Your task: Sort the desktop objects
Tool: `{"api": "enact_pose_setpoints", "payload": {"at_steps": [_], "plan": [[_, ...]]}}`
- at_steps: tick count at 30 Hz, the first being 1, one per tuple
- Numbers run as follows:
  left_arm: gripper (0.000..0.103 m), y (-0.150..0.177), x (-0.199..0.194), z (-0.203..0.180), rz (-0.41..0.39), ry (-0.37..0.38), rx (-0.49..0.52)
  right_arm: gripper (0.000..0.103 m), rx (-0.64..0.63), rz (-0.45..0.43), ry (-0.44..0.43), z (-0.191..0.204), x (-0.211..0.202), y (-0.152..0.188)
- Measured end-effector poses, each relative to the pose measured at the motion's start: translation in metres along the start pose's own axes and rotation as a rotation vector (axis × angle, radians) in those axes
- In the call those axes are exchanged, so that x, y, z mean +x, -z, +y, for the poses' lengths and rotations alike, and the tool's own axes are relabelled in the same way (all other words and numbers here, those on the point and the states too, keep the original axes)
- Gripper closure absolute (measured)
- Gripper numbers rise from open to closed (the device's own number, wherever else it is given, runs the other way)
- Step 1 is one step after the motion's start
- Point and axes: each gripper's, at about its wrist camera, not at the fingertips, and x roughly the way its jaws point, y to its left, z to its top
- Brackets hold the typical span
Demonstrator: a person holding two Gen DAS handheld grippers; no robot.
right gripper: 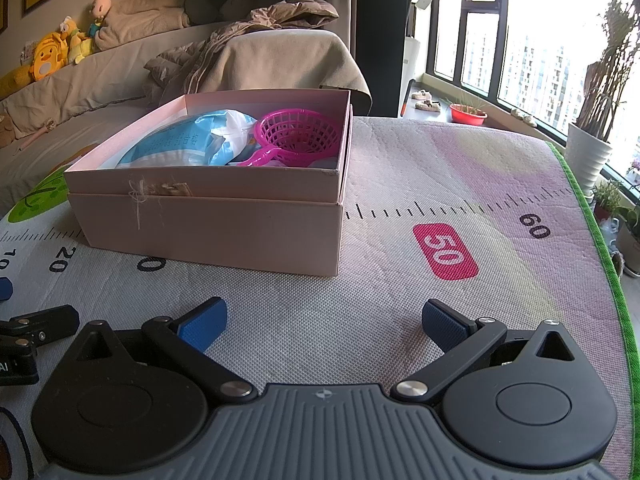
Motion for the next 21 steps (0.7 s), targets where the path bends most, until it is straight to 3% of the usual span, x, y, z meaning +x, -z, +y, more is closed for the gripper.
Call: {"api": "enact_pose_setpoints", "payload": {"at_steps": [21], "plan": [[0.000, 0.0002, 0.0002, 0.0000, -0.001, 0.001, -0.002, 0.000, 0.000, 0.000, 0.000, -0.0001, 0.0001, -0.0002]]}}
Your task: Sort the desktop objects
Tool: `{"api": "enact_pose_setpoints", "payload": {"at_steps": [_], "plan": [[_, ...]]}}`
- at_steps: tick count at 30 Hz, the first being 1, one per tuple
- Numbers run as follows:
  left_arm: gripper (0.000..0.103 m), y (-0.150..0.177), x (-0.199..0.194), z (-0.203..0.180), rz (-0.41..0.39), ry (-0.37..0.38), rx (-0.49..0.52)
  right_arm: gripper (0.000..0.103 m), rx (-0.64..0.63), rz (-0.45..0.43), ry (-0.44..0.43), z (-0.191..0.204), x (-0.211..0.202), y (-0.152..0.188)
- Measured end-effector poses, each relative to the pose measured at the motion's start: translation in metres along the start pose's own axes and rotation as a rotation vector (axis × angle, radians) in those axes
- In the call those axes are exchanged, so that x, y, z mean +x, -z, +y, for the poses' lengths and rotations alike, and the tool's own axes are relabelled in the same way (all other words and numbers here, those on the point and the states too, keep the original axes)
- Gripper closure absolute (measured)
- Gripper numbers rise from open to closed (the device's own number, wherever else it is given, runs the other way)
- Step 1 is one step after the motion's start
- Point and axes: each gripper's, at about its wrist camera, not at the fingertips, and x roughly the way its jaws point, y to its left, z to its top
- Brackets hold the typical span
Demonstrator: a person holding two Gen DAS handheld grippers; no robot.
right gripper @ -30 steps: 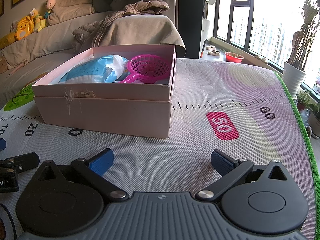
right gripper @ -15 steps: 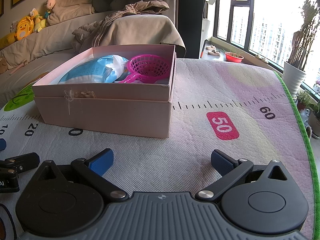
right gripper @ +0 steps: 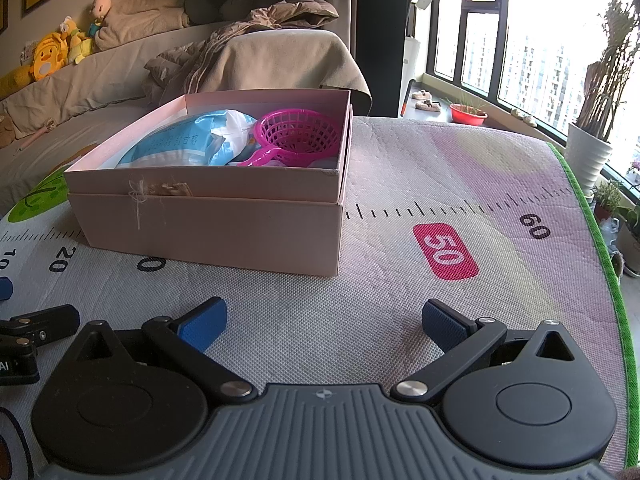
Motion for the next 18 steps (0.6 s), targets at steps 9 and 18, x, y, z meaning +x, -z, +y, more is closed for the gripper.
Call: {"api": "enact_pose_setpoints", "payload": {"at_steps": [9, 18], "plan": [[0.000, -0.0006, 0.0004, 0.0003, -0.001, 0.002, -0.004, 0.000, 0.000, 0.000, 0.000, -0.0005, 0.0000, 0.0000], [0.000, -0.0005, 0.0007, 0.0006, -0.001, 0.001, -0.006, 0.000, 0.000, 0.000, 0.000, -0.0005, 0.0001, -0.0002]]}}
